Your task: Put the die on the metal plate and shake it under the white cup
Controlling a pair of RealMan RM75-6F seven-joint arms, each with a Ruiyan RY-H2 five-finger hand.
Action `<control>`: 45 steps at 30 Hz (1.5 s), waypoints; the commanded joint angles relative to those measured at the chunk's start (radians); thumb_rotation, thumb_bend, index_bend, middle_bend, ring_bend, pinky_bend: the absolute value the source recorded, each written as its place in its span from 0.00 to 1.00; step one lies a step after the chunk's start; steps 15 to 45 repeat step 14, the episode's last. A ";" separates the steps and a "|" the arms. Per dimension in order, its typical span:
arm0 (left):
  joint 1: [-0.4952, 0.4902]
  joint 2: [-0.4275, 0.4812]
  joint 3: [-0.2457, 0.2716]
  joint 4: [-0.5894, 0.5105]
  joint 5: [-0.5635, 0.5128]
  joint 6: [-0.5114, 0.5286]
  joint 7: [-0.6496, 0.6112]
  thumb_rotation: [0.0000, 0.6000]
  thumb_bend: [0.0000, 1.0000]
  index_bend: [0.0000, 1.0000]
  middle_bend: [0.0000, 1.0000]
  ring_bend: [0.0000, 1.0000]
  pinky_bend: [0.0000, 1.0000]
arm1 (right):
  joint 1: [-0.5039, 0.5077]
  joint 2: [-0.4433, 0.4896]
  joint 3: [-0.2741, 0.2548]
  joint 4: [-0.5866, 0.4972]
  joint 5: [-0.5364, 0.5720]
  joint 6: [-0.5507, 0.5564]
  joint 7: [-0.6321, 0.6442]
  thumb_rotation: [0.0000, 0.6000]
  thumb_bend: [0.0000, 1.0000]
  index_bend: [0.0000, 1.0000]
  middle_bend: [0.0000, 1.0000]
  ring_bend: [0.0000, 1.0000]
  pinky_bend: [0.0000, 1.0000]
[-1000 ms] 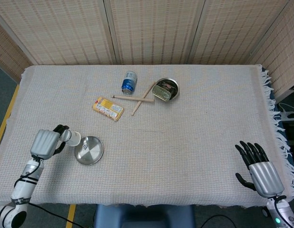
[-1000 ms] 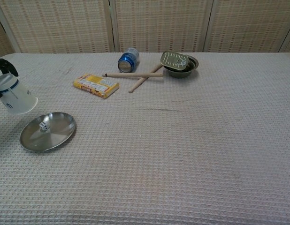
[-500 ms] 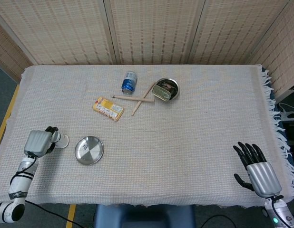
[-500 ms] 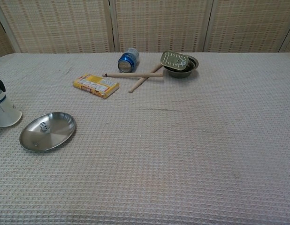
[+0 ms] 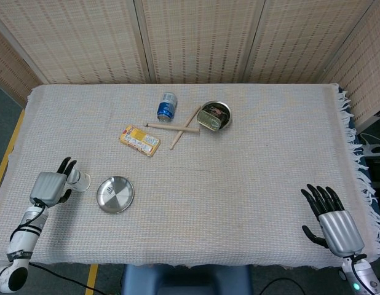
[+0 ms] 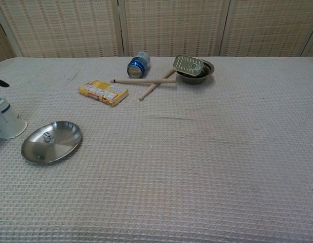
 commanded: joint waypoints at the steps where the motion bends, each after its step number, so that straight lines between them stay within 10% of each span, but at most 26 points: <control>1: 0.015 0.036 0.009 -0.051 0.001 0.021 -0.003 1.00 0.37 0.00 0.00 0.53 0.84 | -0.003 0.002 -0.001 -0.002 -0.004 0.006 0.001 0.90 0.20 0.00 0.00 0.00 0.00; 7: 0.142 0.081 0.049 -0.159 0.199 0.274 -0.184 1.00 0.37 0.00 0.00 0.07 0.38 | -0.014 0.000 0.006 0.005 -0.021 0.045 0.001 0.90 0.20 0.00 0.00 0.00 0.00; 11: 0.234 0.078 0.140 -0.098 0.428 0.450 -0.409 1.00 0.37 0.00 0.00 0.00 0.18 | -0.014 -0.007 0.008 0.016 -0.023 0.049 0.005 0.90 0.20 0.00 0.00 0.00 0.00; 45: 0.257 0.080 0.170 -0.054 0.497 0.497 -0.432 1.00 0.37 0.00 0.00 0.00 0.15 | -0.008 -0.010 0.007 0.021 -0.019 0.033 0.001 0.90 0.20 0.00 0.00 0.00 0.00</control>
